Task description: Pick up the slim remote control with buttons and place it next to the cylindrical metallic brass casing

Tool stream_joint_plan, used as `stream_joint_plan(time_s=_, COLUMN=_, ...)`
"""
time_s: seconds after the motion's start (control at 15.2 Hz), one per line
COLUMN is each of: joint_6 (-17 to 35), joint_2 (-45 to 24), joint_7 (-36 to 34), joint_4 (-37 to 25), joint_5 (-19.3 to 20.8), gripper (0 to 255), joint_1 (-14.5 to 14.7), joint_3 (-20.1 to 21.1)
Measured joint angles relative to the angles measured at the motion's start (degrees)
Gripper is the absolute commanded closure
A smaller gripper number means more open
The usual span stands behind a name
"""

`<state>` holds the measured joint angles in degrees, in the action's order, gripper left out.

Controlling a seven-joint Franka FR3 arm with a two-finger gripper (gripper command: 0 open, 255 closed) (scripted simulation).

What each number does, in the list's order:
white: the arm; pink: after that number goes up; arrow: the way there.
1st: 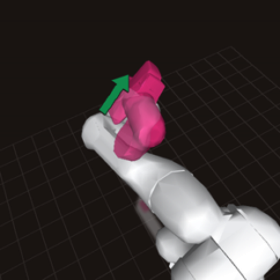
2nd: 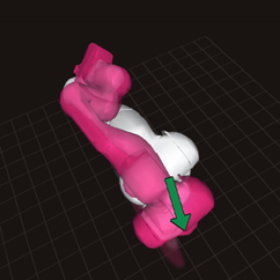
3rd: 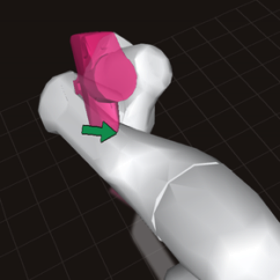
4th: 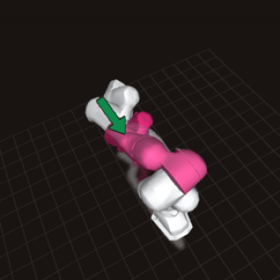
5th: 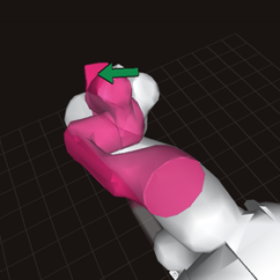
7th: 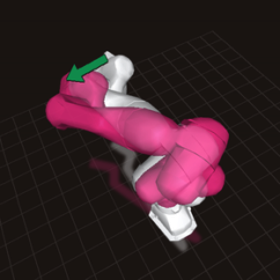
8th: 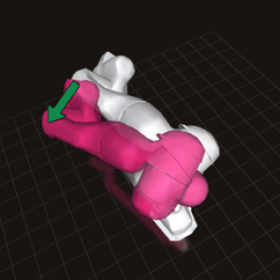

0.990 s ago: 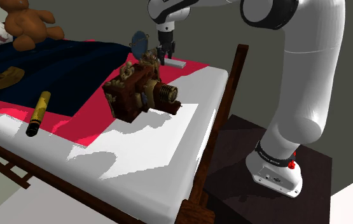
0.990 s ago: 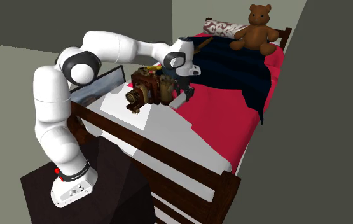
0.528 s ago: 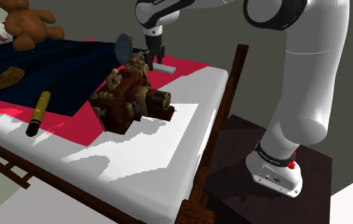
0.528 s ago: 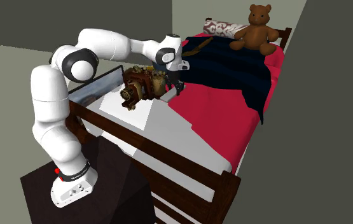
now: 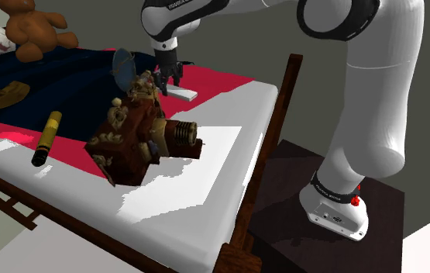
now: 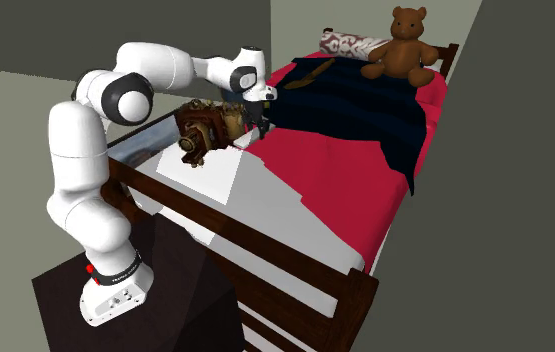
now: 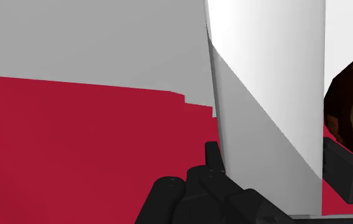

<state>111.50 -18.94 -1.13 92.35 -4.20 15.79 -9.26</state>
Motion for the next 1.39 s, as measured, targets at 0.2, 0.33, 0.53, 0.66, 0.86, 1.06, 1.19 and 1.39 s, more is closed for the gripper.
stream_joint_plan(time_s=0.2, joint_6=-0.08, joint_2=-1.37, joint_7=-3.82, joint_4=-1.73, joint_5=0.25, gripper=255, joint_1=2.47, joint_3=1.11)
stream_joint_plan(time_s=0.33, joint_6=-0.79, joint_2=-2.39, joint_7=-5.81, joint_4=-3.44, joint_5=0.35, gripper=255, joint_1=3.82, joint_3=1.76)
stream_joint_plan(time_s=0.53, joint_6=-2.5, joint_2=-5.2, joint_7=-9.45, joint_4=-7.85, joint_5=0.56, gripper=255, joint_1=6.24, joint_3=2.87)
stream_joint_plan(time_s=0.66, joint_6=-3.41, joint_2=-7.12, joint_7=-11.42, joint_4=-10.79, joint_5=0.63, gripper=255, joint_1=7.53, joint_3=3.42)
stream_joint_plan(time_s=0.86, joint_6=-4.91, joint_2=-10.05, joint_7=-14.89, joint_4=-15.39, joint_5=0.92, gripper=255, joint_1=9.87, joint_3=4.22)
stream_joint_plan(time_s=1.06, joint_6=-7.18, joint_2=-14.21, joint_7=-17.77, joint_4=-21.77, joint_5=1.03, gripper=255, joint_1=11.95, joint_3=5.05)
stream_joint_plan(time_s=1.19, joint_6=-9.55, joint_2=-17.46, joint_7=-19.56, joint_4=-27.59, joint_5=1.11, gripper=255, joint_1=13.1, joint_3=5.43)
stream_joint_plan(time_s=1.39, joint_6=-8.02, joint_2=-17.13, joint_7=-20.63, joint_4=-26.43, joint_5=1.28, gripper=255, joint_1=13.9, joint_3=5.44)
